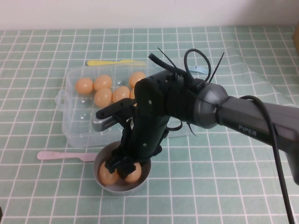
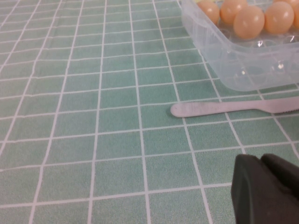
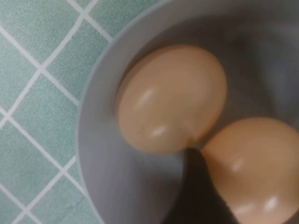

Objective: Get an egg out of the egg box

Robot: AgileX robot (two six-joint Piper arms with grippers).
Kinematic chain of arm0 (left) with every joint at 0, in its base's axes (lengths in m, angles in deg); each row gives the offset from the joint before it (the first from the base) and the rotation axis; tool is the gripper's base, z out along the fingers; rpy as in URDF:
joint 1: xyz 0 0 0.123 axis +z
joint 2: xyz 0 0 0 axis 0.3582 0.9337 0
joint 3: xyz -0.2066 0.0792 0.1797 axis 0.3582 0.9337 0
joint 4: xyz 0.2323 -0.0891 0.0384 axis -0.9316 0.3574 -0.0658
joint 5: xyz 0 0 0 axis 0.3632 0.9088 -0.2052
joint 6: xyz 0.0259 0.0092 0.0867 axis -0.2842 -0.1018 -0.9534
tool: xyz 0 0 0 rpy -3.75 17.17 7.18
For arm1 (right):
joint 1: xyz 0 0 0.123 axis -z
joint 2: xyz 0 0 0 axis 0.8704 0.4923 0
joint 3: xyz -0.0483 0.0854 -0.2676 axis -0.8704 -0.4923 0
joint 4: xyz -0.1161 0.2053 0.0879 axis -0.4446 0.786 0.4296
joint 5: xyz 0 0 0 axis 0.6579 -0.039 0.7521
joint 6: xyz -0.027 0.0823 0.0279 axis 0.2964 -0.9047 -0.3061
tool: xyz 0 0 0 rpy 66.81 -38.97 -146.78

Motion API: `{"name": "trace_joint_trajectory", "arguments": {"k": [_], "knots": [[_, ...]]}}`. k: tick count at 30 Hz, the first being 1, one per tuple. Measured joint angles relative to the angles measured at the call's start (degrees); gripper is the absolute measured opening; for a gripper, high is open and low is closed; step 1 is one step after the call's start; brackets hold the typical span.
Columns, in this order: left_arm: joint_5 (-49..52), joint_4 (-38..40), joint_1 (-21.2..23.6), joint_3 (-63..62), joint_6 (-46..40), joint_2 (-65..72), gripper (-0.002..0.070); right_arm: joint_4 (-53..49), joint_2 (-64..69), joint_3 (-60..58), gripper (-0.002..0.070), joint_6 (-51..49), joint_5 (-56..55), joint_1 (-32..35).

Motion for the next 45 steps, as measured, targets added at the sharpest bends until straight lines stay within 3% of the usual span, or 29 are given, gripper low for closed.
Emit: {"name": "trace_joint_trajectory", "arguments": {"k": [10, 18, 22, 28, 31, 45], "knots": [[0.0, 0.0, 0.0, 0.0, 0.0, 0.0, -0.0005, 0.0, 0.0, 0.1, 0.0493, 0.0, 0.0, 0.0], [0.0, 0.0, 0.0, 0.0, 0.0, 0.0, -0.0005, -0.6, -3.0, 2.6, 0.0482, -1.7, 0.1, -0.1], [0.0, 0.0, 0.0, 0.0, 0.0, 0.0, -0.0005, -3.3, -10.5, 2.9, 0.0396, -2.5, 2.6, -1.5], [0.0, 0.0, 0.0, 0.0, 0.0, 0.0, -0.0005, -4.4, -21.4, 0.1, 0.0102, -2.6, 11.1, -4.0], [0.0, 0.0, 0.0, 0.0, 0.0, 0.0, -0.0005, -5.8, -26.5, -4.2, 0.0020, -2.6, 12.1, -4.0], [0.0, 0.0, 0.0, 0.0, 0.0, 0.0, -0.0005, -7.8, -53.8, -35.5, -0.0015, -2.6, 12.6, -4.0]]}}
